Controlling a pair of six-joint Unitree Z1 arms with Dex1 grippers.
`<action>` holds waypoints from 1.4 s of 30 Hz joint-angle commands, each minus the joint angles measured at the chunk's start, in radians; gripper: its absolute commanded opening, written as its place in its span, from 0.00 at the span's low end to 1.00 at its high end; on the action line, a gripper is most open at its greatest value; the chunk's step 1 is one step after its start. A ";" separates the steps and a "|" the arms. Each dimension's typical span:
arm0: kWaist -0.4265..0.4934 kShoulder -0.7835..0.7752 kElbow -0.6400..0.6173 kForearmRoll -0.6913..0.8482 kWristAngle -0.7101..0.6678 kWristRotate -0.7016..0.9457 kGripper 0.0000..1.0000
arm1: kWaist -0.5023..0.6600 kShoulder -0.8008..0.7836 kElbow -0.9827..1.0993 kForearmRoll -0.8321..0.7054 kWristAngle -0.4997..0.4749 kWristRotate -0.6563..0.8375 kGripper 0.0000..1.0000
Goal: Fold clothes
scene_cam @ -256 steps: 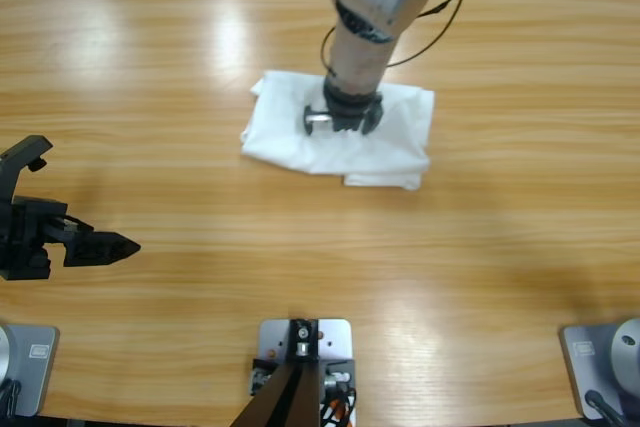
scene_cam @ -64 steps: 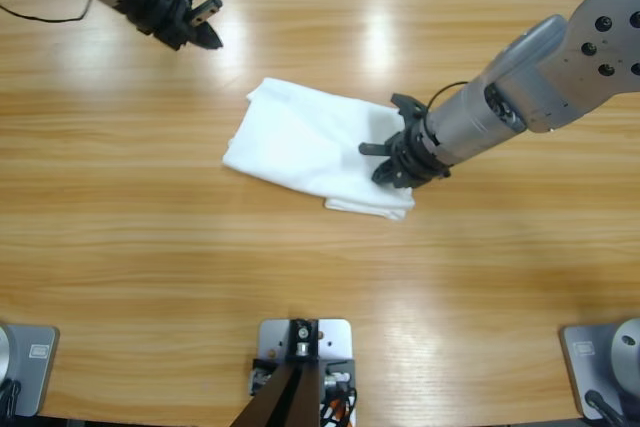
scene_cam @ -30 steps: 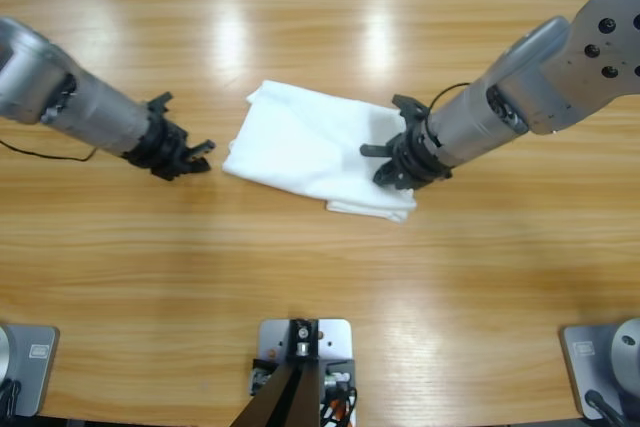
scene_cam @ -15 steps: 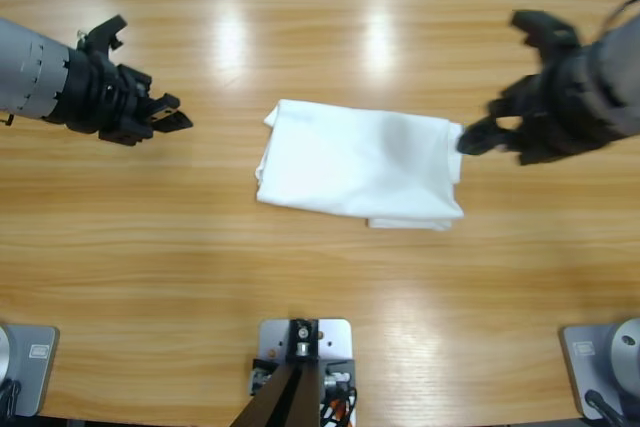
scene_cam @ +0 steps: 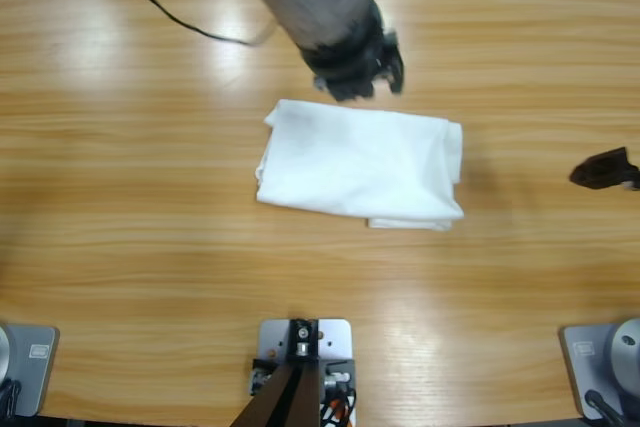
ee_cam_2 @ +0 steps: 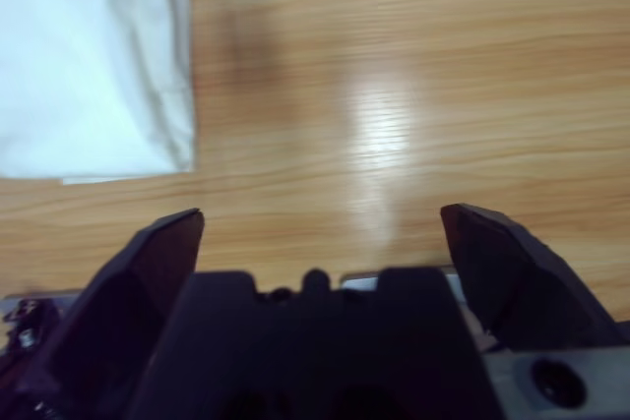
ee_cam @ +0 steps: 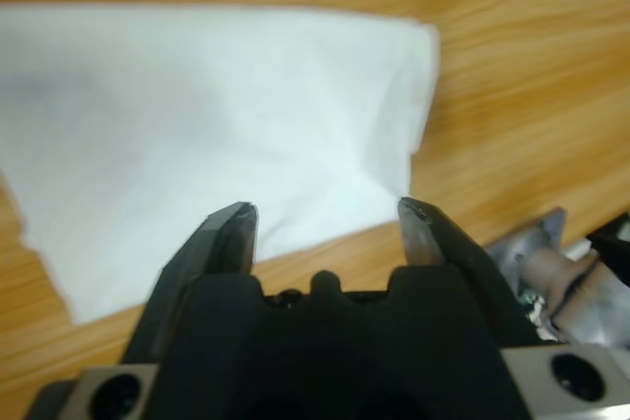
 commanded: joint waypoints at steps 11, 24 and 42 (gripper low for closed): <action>-0.032 0.538 -0.682 0.459 0.031 -0.032 0.99 | -0.108 -0.035 0.100 -0.057 0.011 -0.100 1.00; 0.043 0.563 -0.731 0.566 0.174 0.185 1.00 | -0.113 -0.032 0.117 -0.077 0.042 -0.102 1.00; 0.680 0.650 -0.855 0.561 0.109 0.532 1.00 | -0.113 0.112 0.125 -0.171 0.108 -0.087 1.00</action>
